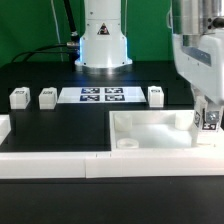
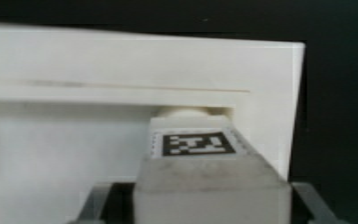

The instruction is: Assemble square table

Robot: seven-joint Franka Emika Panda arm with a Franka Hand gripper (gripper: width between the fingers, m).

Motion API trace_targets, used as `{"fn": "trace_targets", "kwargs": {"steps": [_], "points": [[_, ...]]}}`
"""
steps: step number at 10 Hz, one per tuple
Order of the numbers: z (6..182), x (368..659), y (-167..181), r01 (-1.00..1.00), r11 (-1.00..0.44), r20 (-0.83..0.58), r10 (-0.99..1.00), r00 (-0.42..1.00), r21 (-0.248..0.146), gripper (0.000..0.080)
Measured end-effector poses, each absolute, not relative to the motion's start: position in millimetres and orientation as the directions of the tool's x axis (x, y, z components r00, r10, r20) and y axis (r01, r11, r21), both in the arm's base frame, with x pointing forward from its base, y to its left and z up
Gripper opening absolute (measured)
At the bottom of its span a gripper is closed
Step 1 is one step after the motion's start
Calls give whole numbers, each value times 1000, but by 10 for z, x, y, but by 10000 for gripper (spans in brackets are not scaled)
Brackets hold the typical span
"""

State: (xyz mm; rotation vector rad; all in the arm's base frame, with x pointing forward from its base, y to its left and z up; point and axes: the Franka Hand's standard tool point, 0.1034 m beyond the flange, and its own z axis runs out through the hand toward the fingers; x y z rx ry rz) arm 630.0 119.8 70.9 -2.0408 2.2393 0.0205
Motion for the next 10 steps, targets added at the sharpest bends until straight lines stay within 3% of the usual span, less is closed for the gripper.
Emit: {"fn": "trace_targets", "kwargs": {"steps": [2,3,4,5,6,7,10], "points": [[712,6300,1208,-989,130,-89,-988,-124,-67,291],[711,6299,1210,-993,90,-86,-993,-84,-70,375],[712,6298,1211,-995,64,-83,-995,-58,-73,375],[702,6285,1200,-986,-140,-64,-987,146,-88,557],[690,6277,1215,-947,-305,-46,-949,311,-100,557],[689,6270,1243,-912,-396,-38,-915,402,-103,637],[689,6274,1223,-813,-572,-16,-817,577,-108,649]]}}
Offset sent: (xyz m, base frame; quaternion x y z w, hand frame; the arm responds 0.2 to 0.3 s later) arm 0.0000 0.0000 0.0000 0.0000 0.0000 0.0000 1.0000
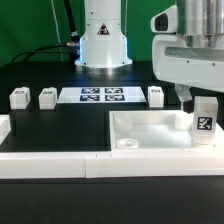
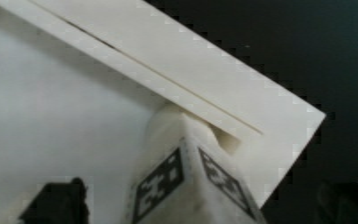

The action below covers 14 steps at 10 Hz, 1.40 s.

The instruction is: Assemble square table

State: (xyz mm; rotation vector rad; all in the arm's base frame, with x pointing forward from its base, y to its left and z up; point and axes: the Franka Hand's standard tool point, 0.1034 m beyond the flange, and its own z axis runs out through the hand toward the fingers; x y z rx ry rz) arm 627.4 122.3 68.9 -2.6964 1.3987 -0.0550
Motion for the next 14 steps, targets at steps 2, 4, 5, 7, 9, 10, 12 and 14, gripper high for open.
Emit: {"fn": "trace_targets", "kwargs": {"steps": [2,4,5,7,9,10,12,14], "points": [[699,6285,1182,-589,-802,18,-594,805,-100,649],[697,6316,1102,-364,-926,51,-370,928,-95,649],[695,6313,1104,-408,-908,46,-413,909,-97,514],[694,6312,1103,-422,-901,45,-427,903,-97,346],[691,6307,1111,-521,-847,31,-527,850,-105,288],[690,6306,1110,-560,-821,24,-566,824,-106,288],[680,6314,1100,-710,-697,1,-714,701,-106,289],[673,6303,1095,-906,-412,-32,-909,416,-95,289]]}}
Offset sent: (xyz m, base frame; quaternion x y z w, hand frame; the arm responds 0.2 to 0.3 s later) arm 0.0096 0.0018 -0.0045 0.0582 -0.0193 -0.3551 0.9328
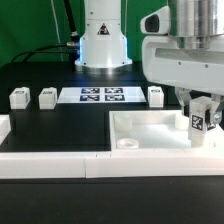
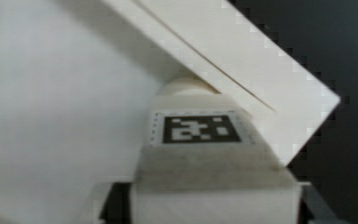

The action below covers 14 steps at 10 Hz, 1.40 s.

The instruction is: Assemble square table

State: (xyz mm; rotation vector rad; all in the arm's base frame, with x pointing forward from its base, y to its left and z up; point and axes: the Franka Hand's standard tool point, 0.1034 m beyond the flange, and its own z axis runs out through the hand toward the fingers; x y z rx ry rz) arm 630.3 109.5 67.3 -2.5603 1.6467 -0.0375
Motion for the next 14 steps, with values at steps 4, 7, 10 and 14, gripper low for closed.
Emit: {"fn": "trace_targets", "kwargs": {"steps": [4,7,10,14], "points": [[670,6279,1104,-986,143,-70,-988,-137,-80,291],[664,6271,1107,-986,143,-73,-988,-137,-81,291],[678,6321,1211,-947,-290,-3,-956,294,-138,621],[657,6317,1259,-758,-634,66,-772,632,-153,649]]}}
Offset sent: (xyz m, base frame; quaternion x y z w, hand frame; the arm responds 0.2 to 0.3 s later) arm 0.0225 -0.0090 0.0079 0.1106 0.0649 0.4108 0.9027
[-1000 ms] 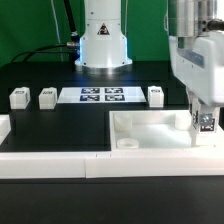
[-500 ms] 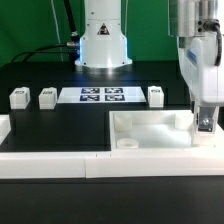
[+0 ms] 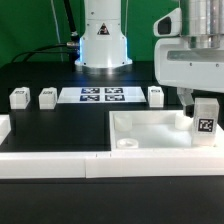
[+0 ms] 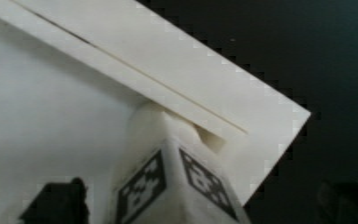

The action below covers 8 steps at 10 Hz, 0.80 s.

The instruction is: Assemble square table

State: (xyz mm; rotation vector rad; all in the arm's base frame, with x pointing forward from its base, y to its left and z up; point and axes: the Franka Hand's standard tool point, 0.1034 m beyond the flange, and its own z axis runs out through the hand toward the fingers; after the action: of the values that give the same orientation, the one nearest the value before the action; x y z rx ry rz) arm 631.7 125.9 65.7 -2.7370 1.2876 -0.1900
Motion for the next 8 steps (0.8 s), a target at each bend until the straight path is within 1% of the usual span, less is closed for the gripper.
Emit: {"fn": "trace_targets", "kwargs": {"steps": [1,2,3,4,5,6,7,8], "points": [[656,6325,1247,-616,-775,107,-631,768,-142,649],[660,6336,1214,-477,-871,132,-490,861,-120,649],[665,6350,1182,-336,-937,151,-347,926,-96,649],[665,6354,1158,-266,-960,158,-276,948,-85,649],[664,6353,1163,-267,-960,158,-278,948,-85,629],[664,6353,1162,-272,-958,157,-283,946,-86,483],[664,6353,1162,-280,-956,156,-291,944,-88,483],[663,6352,1158,-289,-953,155,-300,941,-89,312]]}}
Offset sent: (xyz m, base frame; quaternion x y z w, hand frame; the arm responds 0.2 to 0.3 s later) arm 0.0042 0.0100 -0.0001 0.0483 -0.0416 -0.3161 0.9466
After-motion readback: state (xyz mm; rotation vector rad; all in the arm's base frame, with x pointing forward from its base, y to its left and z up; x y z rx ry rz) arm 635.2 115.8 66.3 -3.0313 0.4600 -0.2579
